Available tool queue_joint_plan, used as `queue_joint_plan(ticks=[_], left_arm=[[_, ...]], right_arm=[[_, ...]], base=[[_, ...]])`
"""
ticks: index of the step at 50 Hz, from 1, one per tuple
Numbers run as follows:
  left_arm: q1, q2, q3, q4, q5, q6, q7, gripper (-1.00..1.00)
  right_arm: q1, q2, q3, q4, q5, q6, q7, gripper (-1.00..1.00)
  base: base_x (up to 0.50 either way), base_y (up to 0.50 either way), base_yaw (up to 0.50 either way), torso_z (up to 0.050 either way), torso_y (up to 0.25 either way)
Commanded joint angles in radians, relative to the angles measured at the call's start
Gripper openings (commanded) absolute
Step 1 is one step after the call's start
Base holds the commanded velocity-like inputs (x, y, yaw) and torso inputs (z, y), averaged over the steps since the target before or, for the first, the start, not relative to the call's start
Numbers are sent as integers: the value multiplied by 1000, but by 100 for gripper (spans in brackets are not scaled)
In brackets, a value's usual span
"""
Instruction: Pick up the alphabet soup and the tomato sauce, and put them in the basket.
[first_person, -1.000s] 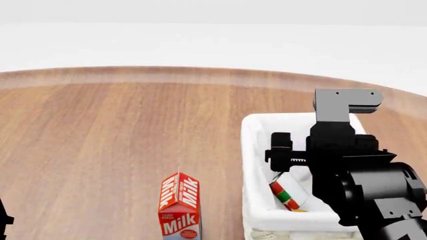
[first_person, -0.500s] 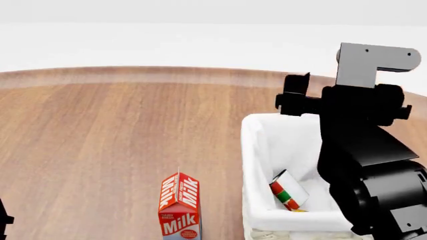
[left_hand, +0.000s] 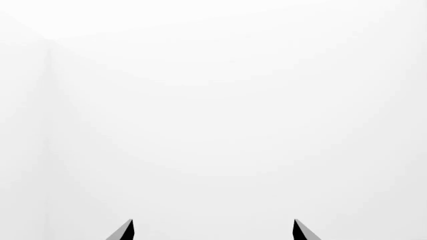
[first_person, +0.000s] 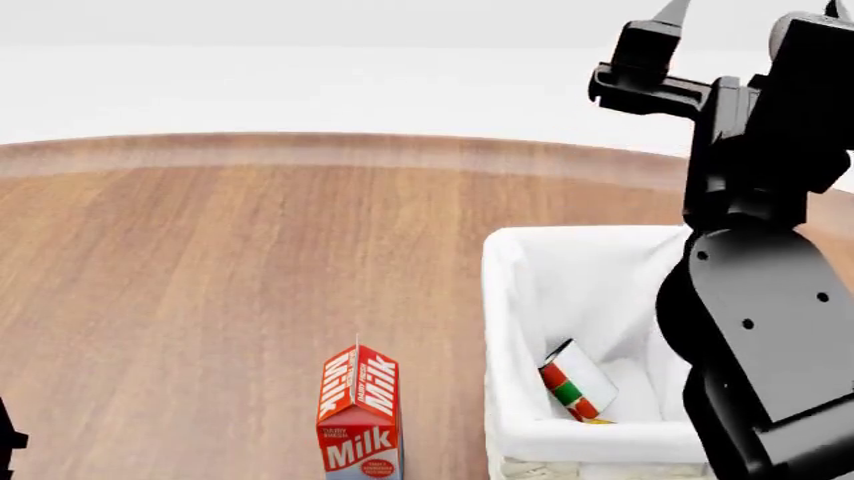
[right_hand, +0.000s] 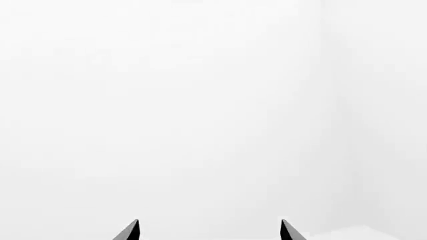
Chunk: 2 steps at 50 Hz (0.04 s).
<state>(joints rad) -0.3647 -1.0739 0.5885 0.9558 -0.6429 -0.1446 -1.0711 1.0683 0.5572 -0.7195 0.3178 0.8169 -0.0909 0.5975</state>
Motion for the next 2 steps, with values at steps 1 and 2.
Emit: queue_joint_plan(ticks=[1, 2], left_arm=[[-1, -5, -2, 4, -3, 0, -4, 100], [0, -7, -2, 4, -4, 1, -4, 100]], right_arm=[[-41, 62, 39, -183, -90, -123, 104, 100], [-43, 68, 39, -201, -92, -123, 108, 100]], base=[[0, 0, 0, 0, 0], [0, 0, 0, 0, 0]])
